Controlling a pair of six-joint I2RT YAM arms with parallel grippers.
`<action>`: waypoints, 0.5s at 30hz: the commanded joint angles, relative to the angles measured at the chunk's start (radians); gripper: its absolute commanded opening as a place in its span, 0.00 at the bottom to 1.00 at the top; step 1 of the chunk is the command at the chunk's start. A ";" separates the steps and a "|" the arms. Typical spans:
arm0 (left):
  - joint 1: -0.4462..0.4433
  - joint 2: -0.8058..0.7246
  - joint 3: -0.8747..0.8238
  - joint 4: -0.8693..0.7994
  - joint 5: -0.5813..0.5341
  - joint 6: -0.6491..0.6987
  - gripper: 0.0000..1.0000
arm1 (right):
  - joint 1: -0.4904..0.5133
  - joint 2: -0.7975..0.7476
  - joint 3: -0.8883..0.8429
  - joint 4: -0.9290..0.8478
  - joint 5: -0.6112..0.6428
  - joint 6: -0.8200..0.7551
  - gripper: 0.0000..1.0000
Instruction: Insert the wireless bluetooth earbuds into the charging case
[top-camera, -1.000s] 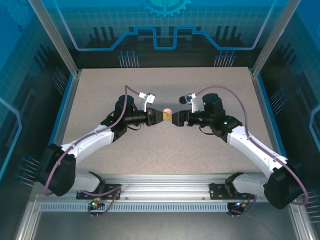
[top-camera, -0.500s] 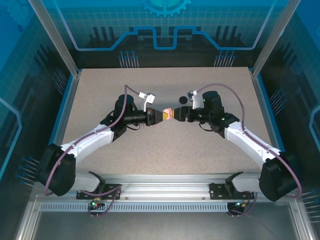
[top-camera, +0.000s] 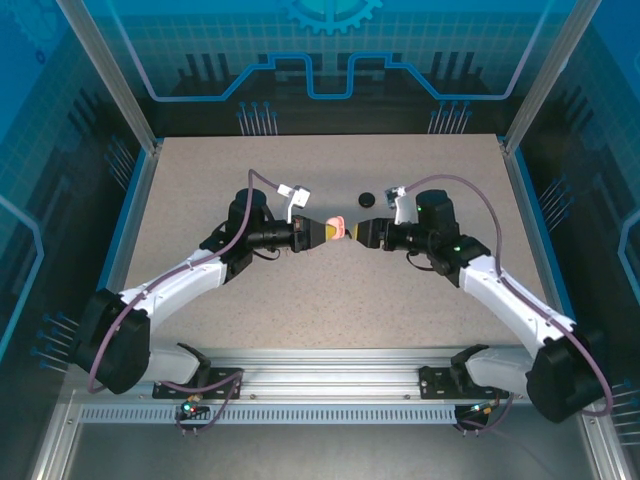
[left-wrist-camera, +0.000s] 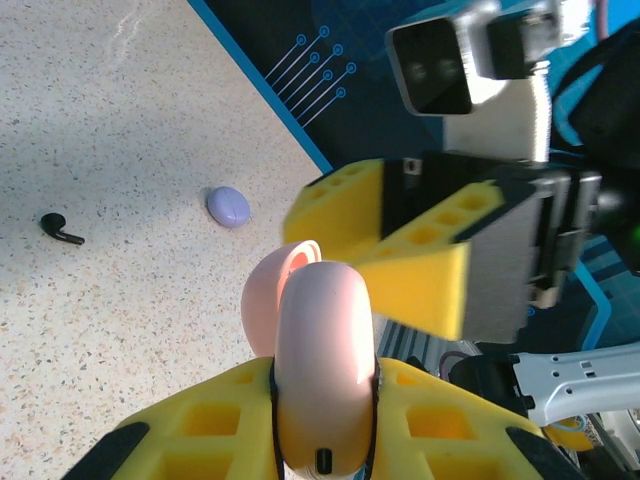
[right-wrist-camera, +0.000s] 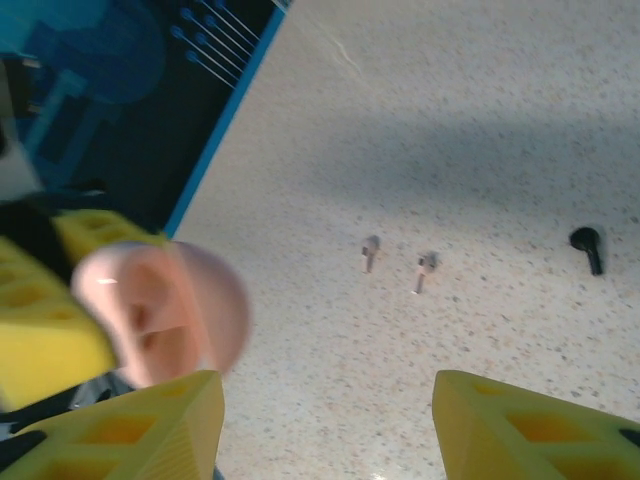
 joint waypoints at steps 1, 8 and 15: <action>-0.003 -0.012 0.002 0.046 0.000 -0.014 0.00 | 0.037 -0.027 -0.005 -0.007 -0.004 0.039 0.57; -0.002 -0.012 0.004 0.052 0.003 -0.017 0.00 | 0.116 0.046 0.053 0.002 0.056 0.037 0.52; -0.003 -0.021 0.001 0.053 0.006 -0.019 0.00 | 0.117 0.092 0.087 0.000 0.100 0.031 0.42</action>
